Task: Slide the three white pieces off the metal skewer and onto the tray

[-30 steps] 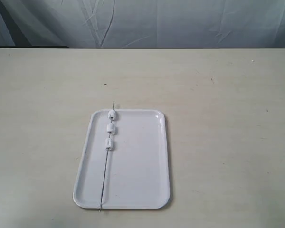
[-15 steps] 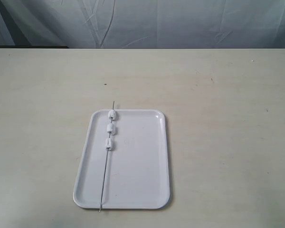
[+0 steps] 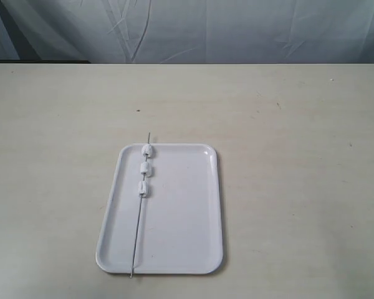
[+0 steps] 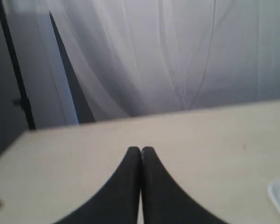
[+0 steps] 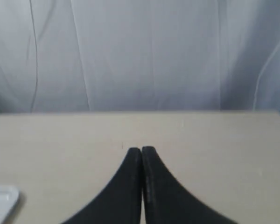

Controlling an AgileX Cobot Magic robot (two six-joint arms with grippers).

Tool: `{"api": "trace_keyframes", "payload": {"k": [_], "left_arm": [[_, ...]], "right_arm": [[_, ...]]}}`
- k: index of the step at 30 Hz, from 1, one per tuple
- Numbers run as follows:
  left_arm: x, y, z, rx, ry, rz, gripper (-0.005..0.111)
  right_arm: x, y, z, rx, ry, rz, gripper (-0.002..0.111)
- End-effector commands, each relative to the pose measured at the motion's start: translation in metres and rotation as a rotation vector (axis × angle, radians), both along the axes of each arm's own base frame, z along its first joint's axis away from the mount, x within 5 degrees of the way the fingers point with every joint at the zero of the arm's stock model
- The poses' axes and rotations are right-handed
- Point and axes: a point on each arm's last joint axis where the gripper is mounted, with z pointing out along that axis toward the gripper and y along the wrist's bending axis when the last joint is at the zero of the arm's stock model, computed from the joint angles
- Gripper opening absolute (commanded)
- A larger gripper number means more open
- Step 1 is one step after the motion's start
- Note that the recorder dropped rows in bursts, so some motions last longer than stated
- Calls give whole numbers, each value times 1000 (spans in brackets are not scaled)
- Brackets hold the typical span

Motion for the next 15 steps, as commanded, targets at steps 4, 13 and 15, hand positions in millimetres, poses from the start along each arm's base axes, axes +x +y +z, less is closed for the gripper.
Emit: {"api": "trace_keyframes", "payload": {"k": [4, 13, 15], "left_arm": [[-11, 0, 43, -2, -498, -3, 0], [-14, 0, 48, -2, -559, -2, 0], [-14, 0, 48, -2, -565, -2, 0]], "right_arm": [[-5, 0, 35, 28, -399, -1, -1], [-18, -2, 59, 73, -697, -5, -1], [-18, -3, 59, 83, -695, -7, -1]]}}
